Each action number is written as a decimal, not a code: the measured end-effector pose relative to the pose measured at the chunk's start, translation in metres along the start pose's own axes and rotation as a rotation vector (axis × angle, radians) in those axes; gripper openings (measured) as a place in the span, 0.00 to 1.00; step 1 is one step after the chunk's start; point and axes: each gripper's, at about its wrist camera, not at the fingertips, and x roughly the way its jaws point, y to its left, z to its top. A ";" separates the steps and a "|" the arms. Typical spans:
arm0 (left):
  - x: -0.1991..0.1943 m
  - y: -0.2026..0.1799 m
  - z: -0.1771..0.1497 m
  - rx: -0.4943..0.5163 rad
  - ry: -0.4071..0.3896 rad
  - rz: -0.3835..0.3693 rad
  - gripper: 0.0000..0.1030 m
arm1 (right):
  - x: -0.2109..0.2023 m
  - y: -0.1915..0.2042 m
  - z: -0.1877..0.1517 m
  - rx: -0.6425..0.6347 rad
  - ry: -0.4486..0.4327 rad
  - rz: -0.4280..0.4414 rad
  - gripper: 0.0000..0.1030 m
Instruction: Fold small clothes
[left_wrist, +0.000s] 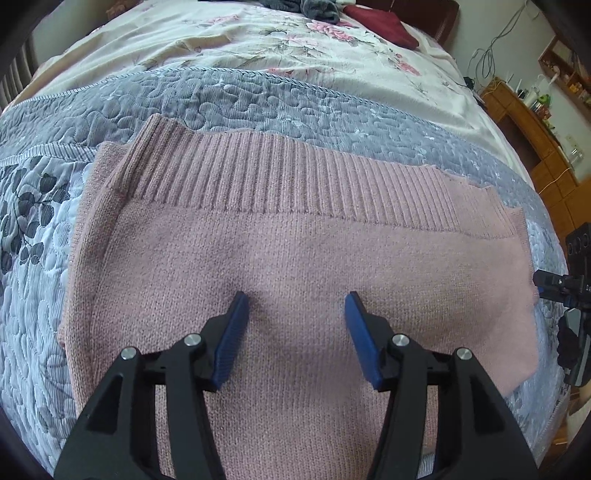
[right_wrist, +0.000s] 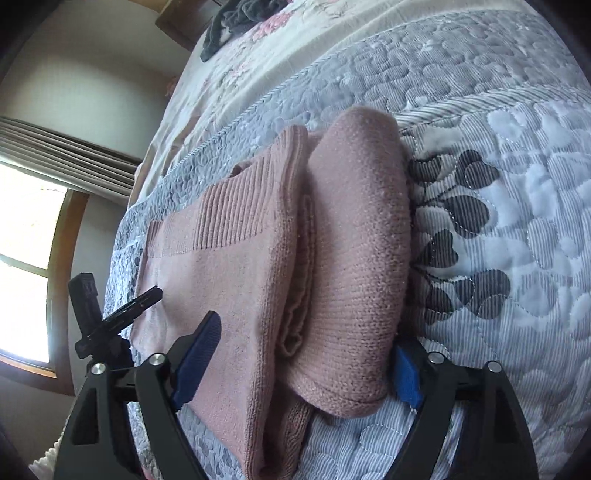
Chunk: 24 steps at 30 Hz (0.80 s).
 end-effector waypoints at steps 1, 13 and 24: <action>0.000 0.000 0.000 0.001 0.000 -0.001 0.54 | 0.004 0.004 0.001 -0.013 0.000 -0.018 0.62; 0.003 0.006 0.000 -0.016 0.003 -0.024 0.55 | -0.006 0.017 -0.006 -0.001 -0.059 -0.021 0.23; 0.002 0.010 -0.001 -0.031 0.003 -0.052 0.55 | -0.011 0.009 -0.009 0.072 -0.074 -0.012 0.21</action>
